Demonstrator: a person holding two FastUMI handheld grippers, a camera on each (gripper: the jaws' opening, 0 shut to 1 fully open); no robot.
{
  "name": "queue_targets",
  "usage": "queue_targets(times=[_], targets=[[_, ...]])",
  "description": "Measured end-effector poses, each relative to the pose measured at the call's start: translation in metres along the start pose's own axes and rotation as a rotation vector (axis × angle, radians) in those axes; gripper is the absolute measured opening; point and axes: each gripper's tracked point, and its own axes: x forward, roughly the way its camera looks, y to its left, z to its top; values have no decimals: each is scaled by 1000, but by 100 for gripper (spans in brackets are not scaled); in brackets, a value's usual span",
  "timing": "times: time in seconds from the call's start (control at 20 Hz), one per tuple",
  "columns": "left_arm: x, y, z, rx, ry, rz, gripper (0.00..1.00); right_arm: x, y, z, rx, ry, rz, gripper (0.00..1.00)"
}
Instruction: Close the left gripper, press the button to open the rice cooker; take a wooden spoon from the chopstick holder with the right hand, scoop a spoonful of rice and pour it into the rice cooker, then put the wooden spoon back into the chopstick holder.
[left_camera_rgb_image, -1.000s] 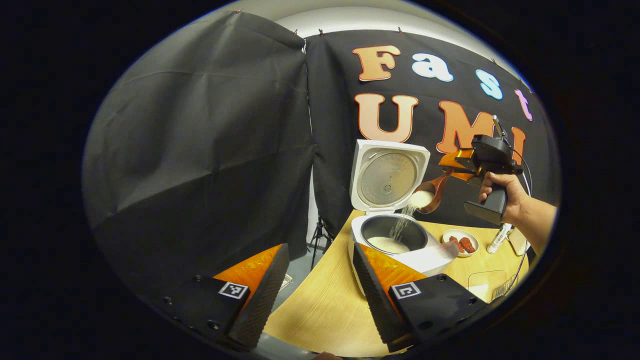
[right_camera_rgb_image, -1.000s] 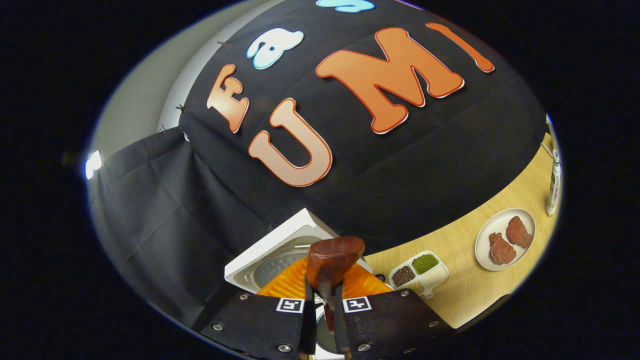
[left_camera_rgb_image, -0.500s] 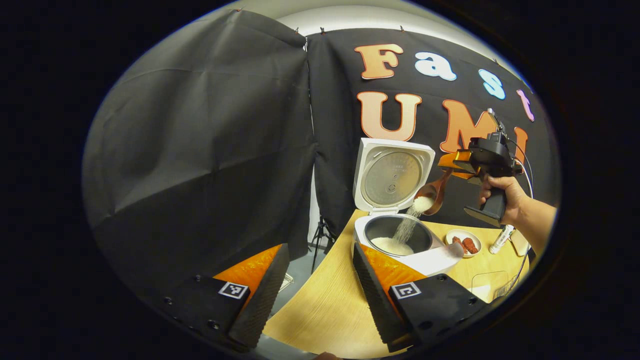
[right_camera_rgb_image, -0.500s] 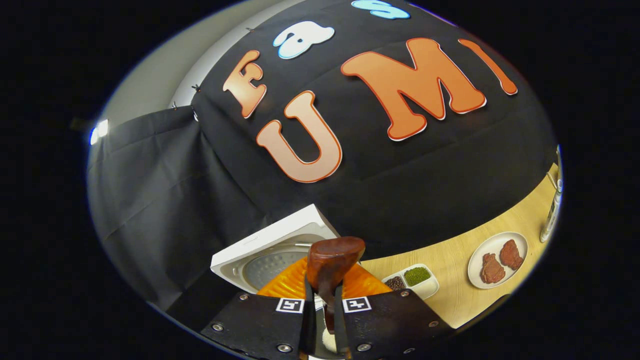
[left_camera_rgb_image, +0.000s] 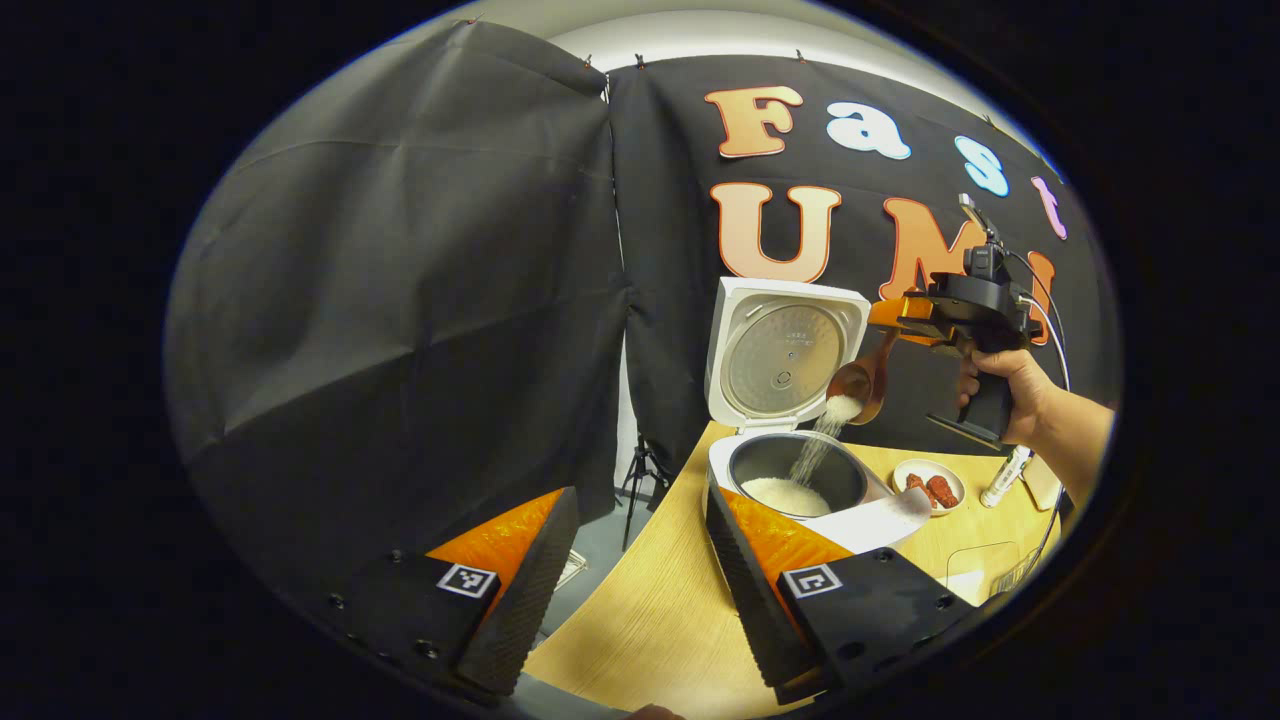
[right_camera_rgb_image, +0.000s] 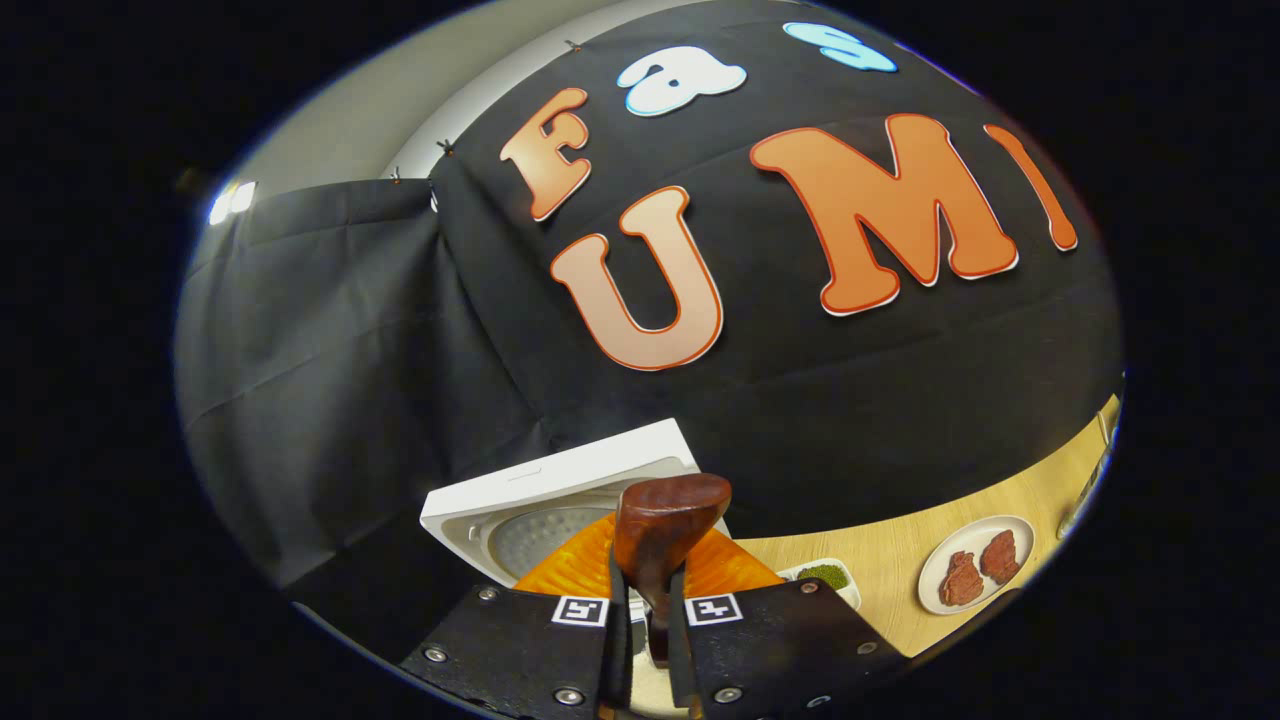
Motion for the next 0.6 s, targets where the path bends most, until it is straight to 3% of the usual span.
queue_targets(times=[0.6], targets=[[5,3,-3,-12,15,13,89,-4,42,-3,-264,-24,70,14]])
